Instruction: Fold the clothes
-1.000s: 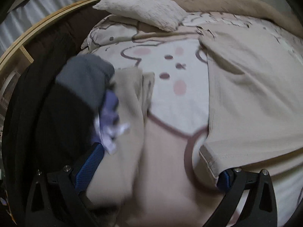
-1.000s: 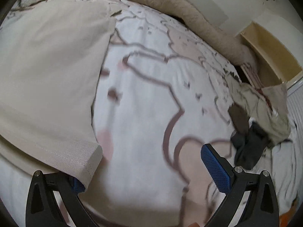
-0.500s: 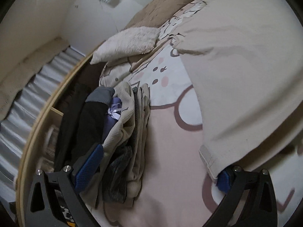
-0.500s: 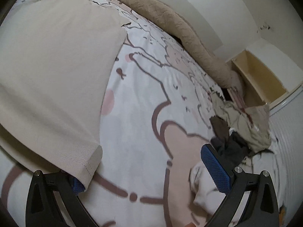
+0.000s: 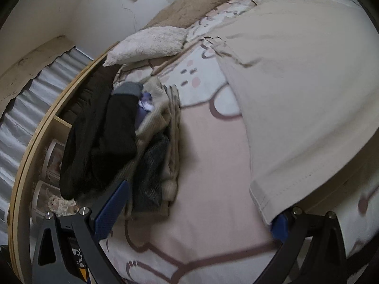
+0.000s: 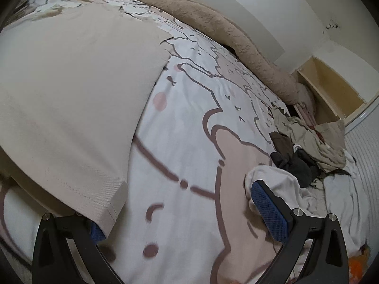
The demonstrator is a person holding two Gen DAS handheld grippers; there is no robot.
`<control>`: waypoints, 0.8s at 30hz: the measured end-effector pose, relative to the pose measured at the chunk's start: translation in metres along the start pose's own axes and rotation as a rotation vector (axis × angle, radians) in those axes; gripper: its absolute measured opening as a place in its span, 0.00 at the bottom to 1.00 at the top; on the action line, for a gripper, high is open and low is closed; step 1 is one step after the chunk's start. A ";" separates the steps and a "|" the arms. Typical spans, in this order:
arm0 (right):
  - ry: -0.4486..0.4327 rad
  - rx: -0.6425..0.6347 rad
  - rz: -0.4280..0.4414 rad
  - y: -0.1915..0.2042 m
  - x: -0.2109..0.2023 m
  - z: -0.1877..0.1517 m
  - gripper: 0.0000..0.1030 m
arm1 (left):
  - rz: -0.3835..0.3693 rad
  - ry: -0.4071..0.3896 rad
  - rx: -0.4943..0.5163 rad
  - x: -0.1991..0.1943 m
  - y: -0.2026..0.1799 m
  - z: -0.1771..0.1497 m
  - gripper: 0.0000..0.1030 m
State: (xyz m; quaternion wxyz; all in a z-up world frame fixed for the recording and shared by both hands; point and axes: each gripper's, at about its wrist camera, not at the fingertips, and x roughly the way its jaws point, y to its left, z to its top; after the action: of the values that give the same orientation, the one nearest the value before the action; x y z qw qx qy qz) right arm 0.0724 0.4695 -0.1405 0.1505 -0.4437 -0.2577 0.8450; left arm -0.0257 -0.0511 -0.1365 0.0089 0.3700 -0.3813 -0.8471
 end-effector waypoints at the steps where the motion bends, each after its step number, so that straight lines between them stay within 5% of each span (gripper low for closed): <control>1: 0.003 -0.008 -0.001 0.005 0.000 -0.004 1.00 | -0.005 0.007 0.004 0.002 -0.004 -0.004 1.00; 12: -0.069 -0.121 -0.040 0.041 -0.010 -0.020 1.00 | -0.031 -0.014 -0.021 -0.003 -0.020 -0.016 1.00; 19: -0.020 -0.264 0.181 0.057 -0.040 -0.023 1.00 | -0.223 0.044 -0.061 -0.012 -0.006 -0.022 0.99; 24: 0.094 -0.269 0.373 0.049 -0.064 -0.028 1.00 | -0.407 0.096 -0.085 -0.032 0.022 -0.041 0.99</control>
State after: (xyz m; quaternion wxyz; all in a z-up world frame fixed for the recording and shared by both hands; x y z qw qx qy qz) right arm 0.1306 0.4066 -0.1387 -0.0568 -0.5384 -0.2744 0.7947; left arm 0.0175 -0.0832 -0.1195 -0.1288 0.4787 -0.2619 -0.8280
